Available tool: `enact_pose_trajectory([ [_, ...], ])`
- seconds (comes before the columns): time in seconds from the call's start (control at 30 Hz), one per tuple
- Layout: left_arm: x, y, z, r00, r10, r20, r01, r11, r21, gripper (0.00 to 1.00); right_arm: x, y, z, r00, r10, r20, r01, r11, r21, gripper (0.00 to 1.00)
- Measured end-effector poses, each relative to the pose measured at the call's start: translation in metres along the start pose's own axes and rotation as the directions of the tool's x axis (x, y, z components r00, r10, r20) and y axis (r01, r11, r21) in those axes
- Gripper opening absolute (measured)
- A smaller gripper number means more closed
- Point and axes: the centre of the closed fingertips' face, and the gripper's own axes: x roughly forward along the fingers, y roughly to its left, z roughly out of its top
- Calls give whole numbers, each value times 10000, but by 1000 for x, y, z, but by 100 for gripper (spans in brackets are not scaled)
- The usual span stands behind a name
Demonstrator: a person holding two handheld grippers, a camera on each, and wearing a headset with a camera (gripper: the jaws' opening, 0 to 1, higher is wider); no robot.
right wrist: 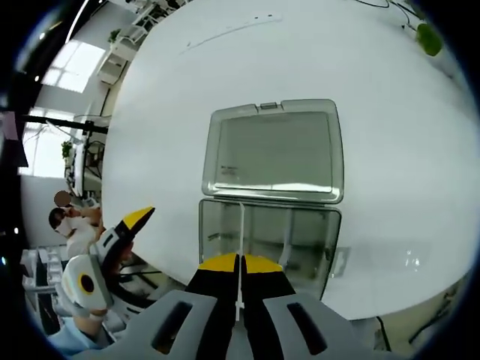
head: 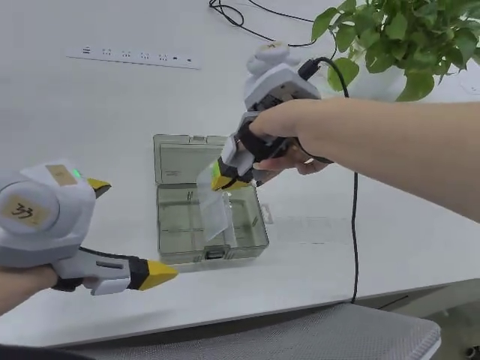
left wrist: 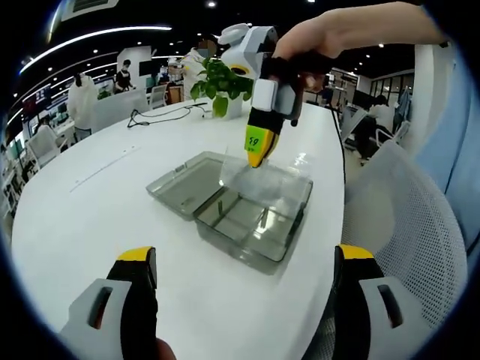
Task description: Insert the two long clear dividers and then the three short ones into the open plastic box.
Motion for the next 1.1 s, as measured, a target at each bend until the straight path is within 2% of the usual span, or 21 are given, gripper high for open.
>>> enact_pose_trajectory([
  [0.13,1,-1,1,10000,-30,65,30,10000,-15,100,5,2,-1,9996,-200,-187,195,9995,-230,2],
  [0.23,1,-2,0,9999,-63,106,63,10000,-50,100,8,-2,3,9987,-501,-11,500,9983,-299,2],
  [0.3,1,-2,0,9999,-46,113,46,10000,-49,100,9,-3,0,9981,-605,-75,602,9976,-341,2],
  [0.47,0,-2,-2,9999,-43,134,44,9999,-100,100,4,6,-17,9976,-688,-92,685,9972,-308,2],
  [0.6,0,-2,-2,9999,-42,157,44,9999,-115,100,6,8,-20,9976,-672,-139,666,9970,-396,2],
  [0.87,-1,-2,-3,9997,-71,213,75,9998,-169,99,12,4,-10,9967,-787,-187,778,9959,-457,2],
  [1.1,-1,-1,-5,9998,-51,204,55,9998,-197,99,13,5,-15,9960,-875,-185,866,9952,-445,2],
])
